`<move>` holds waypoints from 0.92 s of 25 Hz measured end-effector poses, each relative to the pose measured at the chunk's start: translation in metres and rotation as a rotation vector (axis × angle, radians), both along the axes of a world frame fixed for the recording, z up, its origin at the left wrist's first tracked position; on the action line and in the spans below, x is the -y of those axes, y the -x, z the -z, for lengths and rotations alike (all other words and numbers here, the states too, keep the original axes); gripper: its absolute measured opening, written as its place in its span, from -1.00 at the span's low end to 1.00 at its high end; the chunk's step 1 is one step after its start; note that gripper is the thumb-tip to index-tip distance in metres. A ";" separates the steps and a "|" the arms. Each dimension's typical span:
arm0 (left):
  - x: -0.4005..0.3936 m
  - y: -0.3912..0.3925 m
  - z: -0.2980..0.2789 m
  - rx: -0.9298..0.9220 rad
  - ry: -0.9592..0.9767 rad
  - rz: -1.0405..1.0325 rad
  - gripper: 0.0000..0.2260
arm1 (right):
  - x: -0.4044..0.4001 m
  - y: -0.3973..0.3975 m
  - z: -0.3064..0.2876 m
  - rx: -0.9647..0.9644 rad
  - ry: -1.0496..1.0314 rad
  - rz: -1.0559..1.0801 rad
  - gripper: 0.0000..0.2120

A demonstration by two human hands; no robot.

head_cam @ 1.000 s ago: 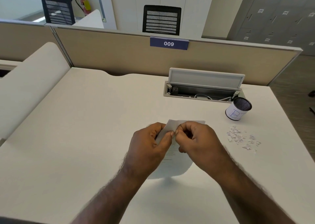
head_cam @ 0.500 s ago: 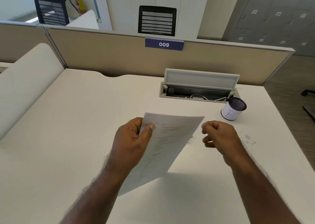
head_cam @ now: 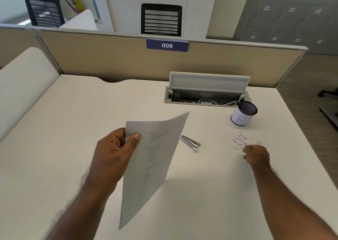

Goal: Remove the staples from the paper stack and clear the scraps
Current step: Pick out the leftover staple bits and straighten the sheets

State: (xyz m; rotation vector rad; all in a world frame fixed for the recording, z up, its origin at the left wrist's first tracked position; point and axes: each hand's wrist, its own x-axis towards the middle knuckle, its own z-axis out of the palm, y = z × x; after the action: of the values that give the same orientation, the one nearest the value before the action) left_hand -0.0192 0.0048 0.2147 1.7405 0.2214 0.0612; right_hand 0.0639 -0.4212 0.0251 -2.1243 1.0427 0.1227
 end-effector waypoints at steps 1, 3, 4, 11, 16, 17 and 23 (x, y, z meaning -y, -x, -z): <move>0.000 0.000 0.000 0.003 0.009 -0.002 -0.89 | 0.001 -0.002 0.000 0.020 -0.002 0.022 -0.77; -0.001 0.000 -0.001 0.010 0.023 -0.008 -0.86 | -0.007 -0.004 -0.011 0.078 0.061 0.007 -0.73; -0.001 0.000 -0.002 0.015 0.035 -0.004 -0.85 | -0.016 -0.006 -0.020 0.153 0.056 -0.020 -0.70; -0.003 -0.010 -0.014 0.060 0.154 0.163 -0.88 | -0.118 0.013 -0.091 0.258 -0.694 -0.873 0.08; -0.010 -0.023 -0.022 0.136 0.219 0.269 -0.79 | -0.150 0.017 -0.101 0.343 -1.135 -0.867 -0.12; -0.013 -0.027 -0.021 0.148 0.220 0.278 -0.80 | -0.152 0.018 -0.101 0.354 -1.179 -0.845 -0.24; -0.030 -0.048 0.013 0.117 0.280 0.248 -0.80 | -0.164 0.022 -0.097 0.432 -0.908 -0.618 -0.55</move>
State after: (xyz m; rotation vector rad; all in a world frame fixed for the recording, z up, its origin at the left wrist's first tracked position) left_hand 0.0284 0.0352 0.2015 1.4678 -0.0703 -0.0473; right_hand 0.0417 -0.2570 0.1221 -1.4440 -0.0014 0.3399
